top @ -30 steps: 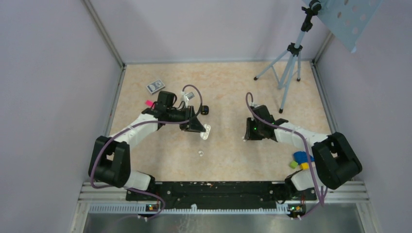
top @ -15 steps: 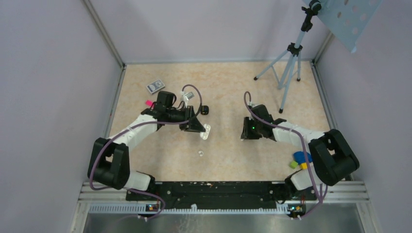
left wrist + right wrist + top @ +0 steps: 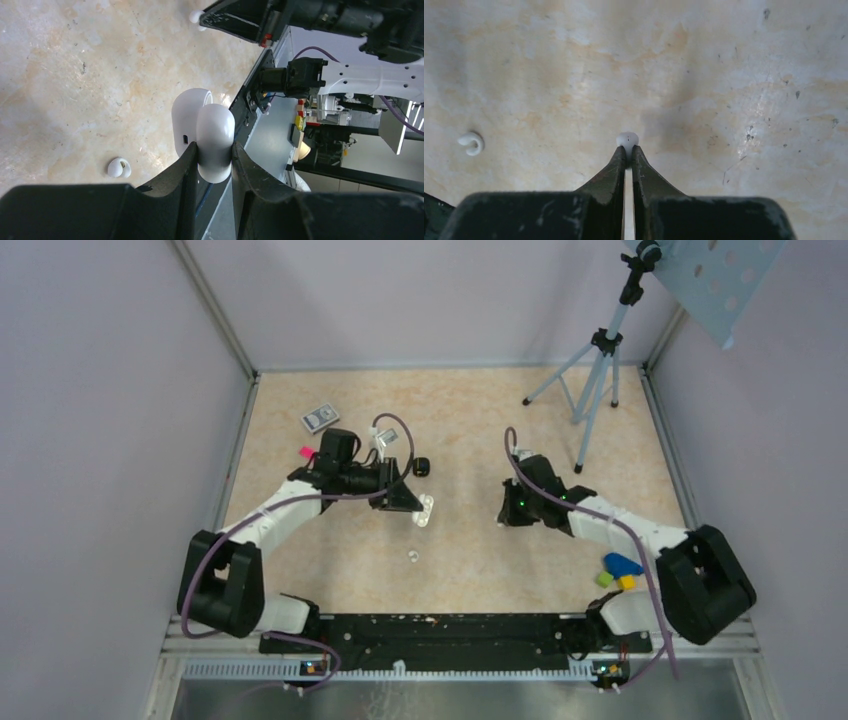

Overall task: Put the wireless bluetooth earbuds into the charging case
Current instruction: Pick up the right earbud from the center of the board, then insert the right earbud into the right side groove of the charging case.

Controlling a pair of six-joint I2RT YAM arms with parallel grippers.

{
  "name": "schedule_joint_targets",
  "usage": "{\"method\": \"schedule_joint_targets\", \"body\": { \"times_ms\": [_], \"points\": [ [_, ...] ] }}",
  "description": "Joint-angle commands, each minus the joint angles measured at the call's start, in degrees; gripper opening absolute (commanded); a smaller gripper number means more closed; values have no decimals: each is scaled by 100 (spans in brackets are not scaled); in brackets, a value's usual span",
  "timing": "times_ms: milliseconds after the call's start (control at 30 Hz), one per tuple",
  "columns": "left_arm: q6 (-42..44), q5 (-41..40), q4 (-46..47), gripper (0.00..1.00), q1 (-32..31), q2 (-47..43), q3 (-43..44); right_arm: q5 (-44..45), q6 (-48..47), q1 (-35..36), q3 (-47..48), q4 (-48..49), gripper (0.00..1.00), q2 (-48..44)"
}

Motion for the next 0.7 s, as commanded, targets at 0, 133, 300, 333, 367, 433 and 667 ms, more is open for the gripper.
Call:
{"method": "schedule_joint_targets", "body": {
  "times_ms": [0,133,300,333,367,433,667],
  "points": [
    [-419,28,1006,0,-4,-481,-234,935,29,758,533,-41,0,-1090],
    [-956,-237,1363,0,-10,-433,-265,1529,545,1453,302,693,0,-1873],
    [-2152,-628,2673,0,-145,-791,-904,2165,1241,2092,37,1556,0,-2242],
    [-2290,-749,2751,0,-163,-877,-970,2231,1371,2180,44,1693,0,-2248],
    [-2381,-872,2822,0,-185,-949,-1034,2318,1482,2284,55,1812,0,-2226],
    [-2577,-1053,3016,0,-205,-1080,-1161,2449,1661,2448,86,2040,0,-2168],
    [-2909,-1253,3198,0,-217,-1245,-1272,2347,1742,2751,550,2216,0,-1437]
  ]
}}
